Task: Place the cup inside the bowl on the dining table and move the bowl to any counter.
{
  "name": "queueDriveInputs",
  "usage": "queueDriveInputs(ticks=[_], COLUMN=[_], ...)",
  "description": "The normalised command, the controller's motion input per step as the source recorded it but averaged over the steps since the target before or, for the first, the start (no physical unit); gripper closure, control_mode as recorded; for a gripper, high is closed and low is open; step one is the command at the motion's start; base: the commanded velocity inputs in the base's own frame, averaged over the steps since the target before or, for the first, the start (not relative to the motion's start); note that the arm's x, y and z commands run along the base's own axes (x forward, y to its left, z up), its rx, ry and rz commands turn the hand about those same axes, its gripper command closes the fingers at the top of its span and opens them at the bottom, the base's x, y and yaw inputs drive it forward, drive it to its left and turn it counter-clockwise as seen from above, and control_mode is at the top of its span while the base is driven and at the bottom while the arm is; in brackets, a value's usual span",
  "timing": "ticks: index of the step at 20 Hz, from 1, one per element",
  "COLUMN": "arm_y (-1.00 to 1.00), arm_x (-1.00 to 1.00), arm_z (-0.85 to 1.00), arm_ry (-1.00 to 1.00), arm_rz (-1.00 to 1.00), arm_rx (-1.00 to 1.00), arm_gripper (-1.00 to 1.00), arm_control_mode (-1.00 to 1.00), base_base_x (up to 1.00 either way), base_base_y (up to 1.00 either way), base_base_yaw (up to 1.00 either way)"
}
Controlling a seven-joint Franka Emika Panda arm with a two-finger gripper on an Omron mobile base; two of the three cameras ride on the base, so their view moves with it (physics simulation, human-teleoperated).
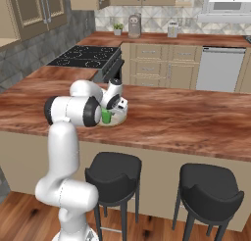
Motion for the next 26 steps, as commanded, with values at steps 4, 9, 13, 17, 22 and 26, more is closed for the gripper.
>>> queueDriveInputs(ticks=[4,9,13,17,22,26], arm_y=[0.00,0.00,0.00,0.00,0.00,0.00], arm_x=[0.05,0.00,0.00,0.00,0.00,-0.05], arm_z=[-0.16,0.00,0.00,0.00,0.11,0.34], arm_ry=[0.00,0.00,0.00,0.00,-0.02,-0.05], arm_rz=[0.00,0.00,0.00,0.00,0.00,0.00], arm_rx=[-0.01,0.00,0.00,0.00,0.00,0.00], arm_gripper=[1.00,1.00,-1.00,-1.00,-1.00,-1.00], arm_control_mode=[-1.00,-1.00,-1.00,-1.00,-1.00,-1.00], base_base_x=[0.00,0.00,0.00,0.00,0.00,0.00], base_base_y=[0.00,0.00,0.00,0.00,0.00,0.00], base_base_yaw=[0.00,0.00,0.00,0.00,0.00,0.00])
